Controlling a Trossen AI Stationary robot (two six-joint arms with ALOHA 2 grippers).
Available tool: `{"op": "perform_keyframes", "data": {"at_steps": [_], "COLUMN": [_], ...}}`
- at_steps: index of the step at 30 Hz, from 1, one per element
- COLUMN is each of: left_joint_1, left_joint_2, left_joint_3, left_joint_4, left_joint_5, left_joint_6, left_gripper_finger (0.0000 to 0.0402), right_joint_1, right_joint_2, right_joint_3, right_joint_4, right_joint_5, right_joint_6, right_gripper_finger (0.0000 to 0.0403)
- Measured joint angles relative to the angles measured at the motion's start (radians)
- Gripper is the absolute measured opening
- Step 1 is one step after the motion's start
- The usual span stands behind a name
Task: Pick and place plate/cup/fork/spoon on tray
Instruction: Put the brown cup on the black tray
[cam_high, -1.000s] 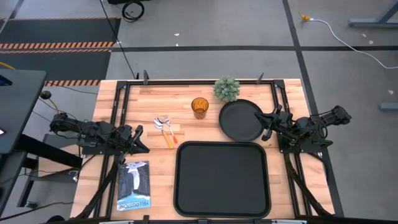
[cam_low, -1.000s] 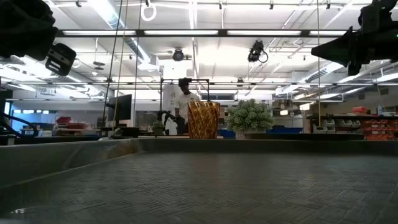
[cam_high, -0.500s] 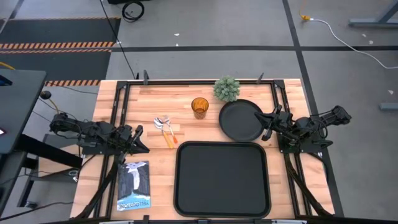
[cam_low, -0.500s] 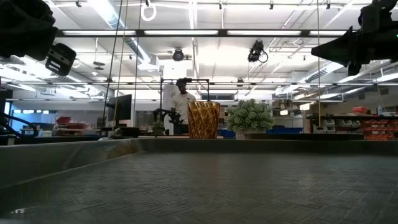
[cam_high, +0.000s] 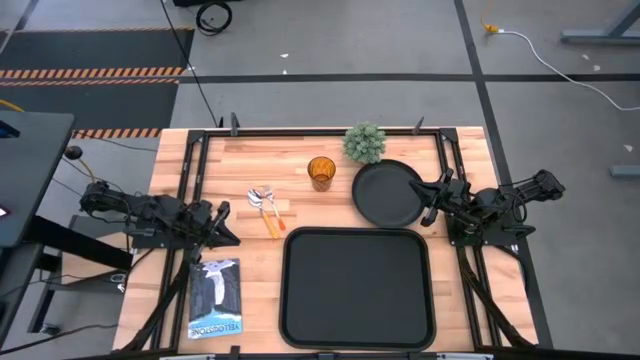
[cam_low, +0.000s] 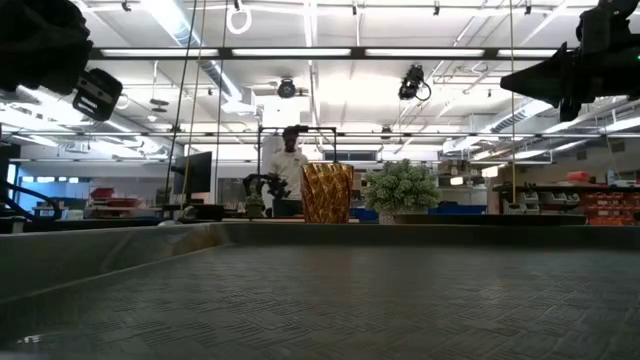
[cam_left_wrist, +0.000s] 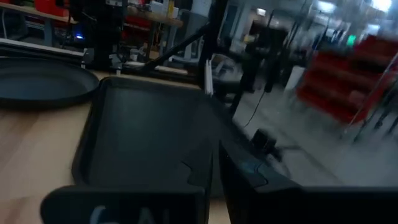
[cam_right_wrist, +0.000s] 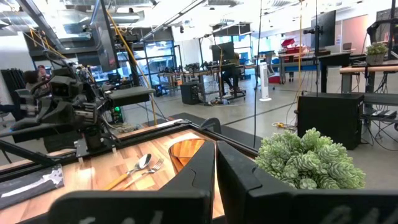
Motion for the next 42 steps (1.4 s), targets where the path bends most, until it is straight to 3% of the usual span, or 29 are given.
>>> {"op": "perform_keyframes", "data": {"at_steps": [4,6,11,20,28,30,36,42], "left_joint_1": [0.000,0.000,0.000,0.000,0.000,-0.003,-0.024,-0.040], "left_joint_2": [0.000,0.000,0.000,0.000,0.000,0.000,0.000,0.000], "left_joint_3": [0.000,0.000,0.000,0.000,0.000,0.000,0.000,0.000], "left_joint_4": [0.126,0.163,0.172,0.187,0.184,0.184,0.212,0.254], "left_joint_5": [0.000,0.000,-0.008,-0.009,-0.085,-0.045,0.215,0.161], "left_joint_6": [-0.250,-0.279,-0.144,-0.144,-0.097,-0.049,0.123,0.114], "left_gripper_finger": [0.0036,0.0036,0.0036,0.0036,0.0036,0.0036,0.0036,0.0036], "right_joint_1": [0.000,0.000,0.000,0.000,0.000,0.000,0.000,-0.001], "right_joint_2": [0.000,0.000,0.000,0.000,0.000,0.000,0.000,0.000], "right_joint_3": [0.000,0.000,0.000,0.000,0.000,0.000,0.000,0.000], "right_joint_4": [0.000,0.000,0.000,0.000,0.000,0.000,0.055,0.183], "right_joint_5": [0.000,0.000,0.000,0.000,0.000,0.000,0.000,-0.026], "right_joint_6": [0.000,0.000,0.000,0.000,0.000,0.000,0.008,0.188], "right_gripper_finger": [0.0023,0.0023,0.0023,0.0023,0.0023,0.0023,0.0023,0.0023]}}
